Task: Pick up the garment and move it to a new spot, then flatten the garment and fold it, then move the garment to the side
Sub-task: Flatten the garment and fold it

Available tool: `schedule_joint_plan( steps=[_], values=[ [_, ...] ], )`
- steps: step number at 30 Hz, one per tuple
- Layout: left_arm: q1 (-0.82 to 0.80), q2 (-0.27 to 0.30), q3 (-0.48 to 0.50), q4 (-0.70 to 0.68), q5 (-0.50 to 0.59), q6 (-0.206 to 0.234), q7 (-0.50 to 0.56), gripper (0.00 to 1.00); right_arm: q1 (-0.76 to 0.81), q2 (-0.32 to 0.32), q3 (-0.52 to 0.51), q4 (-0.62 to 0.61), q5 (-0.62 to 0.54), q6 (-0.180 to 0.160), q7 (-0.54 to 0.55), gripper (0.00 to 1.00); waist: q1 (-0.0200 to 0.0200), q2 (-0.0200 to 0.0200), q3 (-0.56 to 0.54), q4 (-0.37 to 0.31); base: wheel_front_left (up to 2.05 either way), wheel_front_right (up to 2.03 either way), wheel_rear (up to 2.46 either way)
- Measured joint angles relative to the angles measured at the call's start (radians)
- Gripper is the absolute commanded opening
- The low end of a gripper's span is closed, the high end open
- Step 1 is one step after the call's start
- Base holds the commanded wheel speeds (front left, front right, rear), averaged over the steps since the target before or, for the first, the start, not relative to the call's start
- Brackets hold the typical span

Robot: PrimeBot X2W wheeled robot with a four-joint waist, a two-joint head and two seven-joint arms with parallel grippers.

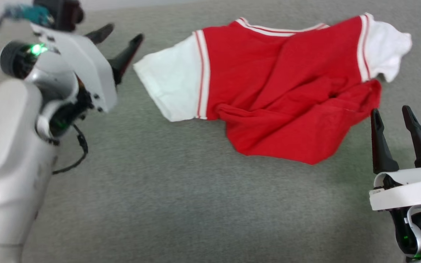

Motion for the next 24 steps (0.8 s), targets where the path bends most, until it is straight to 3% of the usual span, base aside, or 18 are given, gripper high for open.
schedule_joint_plan(
  steps=[2,4,9,12,19,20,22,24],
  values=[
    [-0.043,-0.011,-0.004,0.113,-0.071,0.001,0.123,1.0,0.0,0.011,0.002,-0.013,-0.011,0.0,0.002,1.0,0.0001,0.0,0.011,-0.026,0.0,0.0,0.0],
    [-0.074,-0.004,-0.039,0.192,-0.074,0.001,0.234,1.0,0.002,0.016,0.003,-0.02,-0.021,0.0,0.004,1.0,0.0,0.0,0.022,-0.051,0.0,0.0,0.0],
    [-0.135,-0.002,-0.052,0.333,-0.153,0.046,0.505,1.0,0.011,0.031,0.01,-0.03,-0.027,0.0,0.003,1.0,0.0,0.0,0.047,-0.105,0.0,0.0,0.0],
    [-0.152,0.0,-0.053,0.35,-0.168,0.048,0.554,1.0,0.011,0.036,0.011,-0.035,-0.027,0.0,0.001,1.0,0.0,0.0,0.063,-0.125,0.0,0.0,0.0],
    [-0.157,-0.038,-0.029,0.359,-0.227,0.051,0.559,1.0,0.01,0.04,0.01,-0.035,-0.028,0.0,-0.001,1.0,0.0,0.0,0.098,-0.143,0.0,0.0,0.0],
    [-0.157,-0.04,-0.03,0.36,-0.227,0.05,0.554,0.77,0.01,0.039,0.009,-0.036,-0.029,0.0,-0.001,1.0,0.0,0.0,0.101,-0.142,0.0,0.0,0.0],
    [-0.159,-0.048,-0.033,0.363,-0.225,0.046,0.545,0.04,0.007,0.037,0.008,-0.04,-0.033,0.0,0.0,1.0,0.0,0.0,0.104,-0.138,0.0,0.0,0.0],
    [-0.161,-0.049,-0.039,0.37,-0.219,0.043,0.534,0.0,0.007,0.035,0.006,-0.043,-0.035,0.0,0.004,1.0,0.0,0.0,0.103,-0.13,0.0,0.0,0.0]
  ],
)
